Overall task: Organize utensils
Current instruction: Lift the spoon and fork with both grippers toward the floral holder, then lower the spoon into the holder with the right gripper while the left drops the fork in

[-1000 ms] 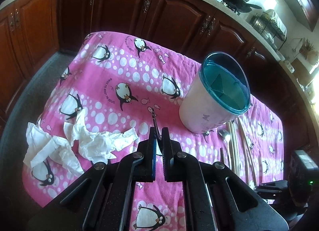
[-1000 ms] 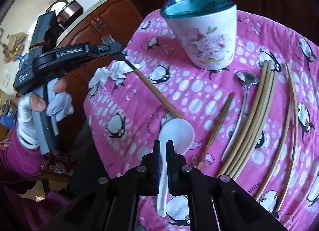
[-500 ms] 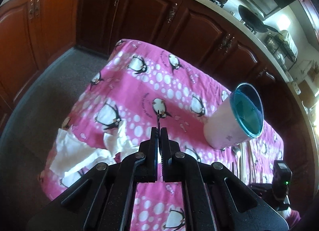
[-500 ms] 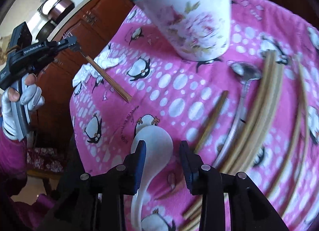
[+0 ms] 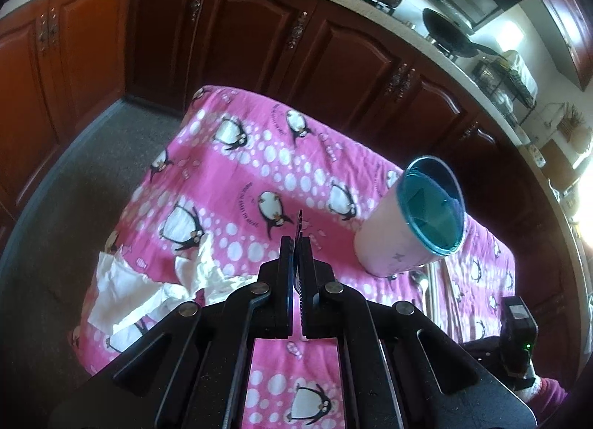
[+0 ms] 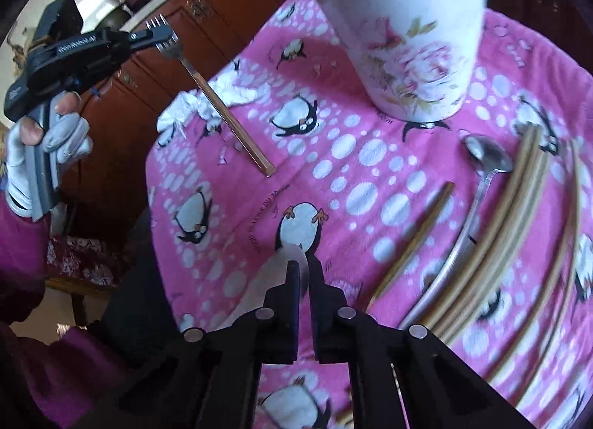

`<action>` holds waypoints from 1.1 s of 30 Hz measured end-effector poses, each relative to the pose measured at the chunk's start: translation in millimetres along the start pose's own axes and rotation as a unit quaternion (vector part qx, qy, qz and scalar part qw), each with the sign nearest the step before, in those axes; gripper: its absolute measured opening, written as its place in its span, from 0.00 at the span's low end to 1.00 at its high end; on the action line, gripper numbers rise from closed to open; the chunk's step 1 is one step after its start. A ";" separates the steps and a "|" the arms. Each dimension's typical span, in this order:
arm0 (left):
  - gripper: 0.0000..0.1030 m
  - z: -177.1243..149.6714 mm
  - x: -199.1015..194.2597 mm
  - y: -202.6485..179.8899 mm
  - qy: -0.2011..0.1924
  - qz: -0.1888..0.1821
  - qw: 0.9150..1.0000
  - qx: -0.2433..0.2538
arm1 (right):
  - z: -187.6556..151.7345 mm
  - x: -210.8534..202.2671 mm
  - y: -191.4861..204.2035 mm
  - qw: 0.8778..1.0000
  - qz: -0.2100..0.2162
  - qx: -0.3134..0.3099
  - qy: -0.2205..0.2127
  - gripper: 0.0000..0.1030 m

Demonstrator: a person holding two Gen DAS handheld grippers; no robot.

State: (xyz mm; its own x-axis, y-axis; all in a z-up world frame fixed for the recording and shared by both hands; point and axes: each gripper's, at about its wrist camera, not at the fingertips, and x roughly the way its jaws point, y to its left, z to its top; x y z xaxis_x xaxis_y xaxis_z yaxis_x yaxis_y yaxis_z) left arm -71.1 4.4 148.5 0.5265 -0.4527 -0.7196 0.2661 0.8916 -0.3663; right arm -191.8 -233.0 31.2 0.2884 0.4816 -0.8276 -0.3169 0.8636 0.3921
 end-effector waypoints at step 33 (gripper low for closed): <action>0.01 108.3 -59.7 -117.6 -0.144 -0.001 0.984 0.108 | 138.4 -191.9 0.9 0.934 -0.198 0.021 -0.297 0.02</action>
State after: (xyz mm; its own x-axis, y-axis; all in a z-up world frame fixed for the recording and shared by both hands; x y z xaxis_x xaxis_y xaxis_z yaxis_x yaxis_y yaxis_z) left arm -46.3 -73.3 298.4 0.7239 -0.4637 -0.5108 0.4166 0.8840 -0.2121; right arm -122.4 -304.0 246.0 0.8303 0.1099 -0.5464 -0.0465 0.9906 0.1286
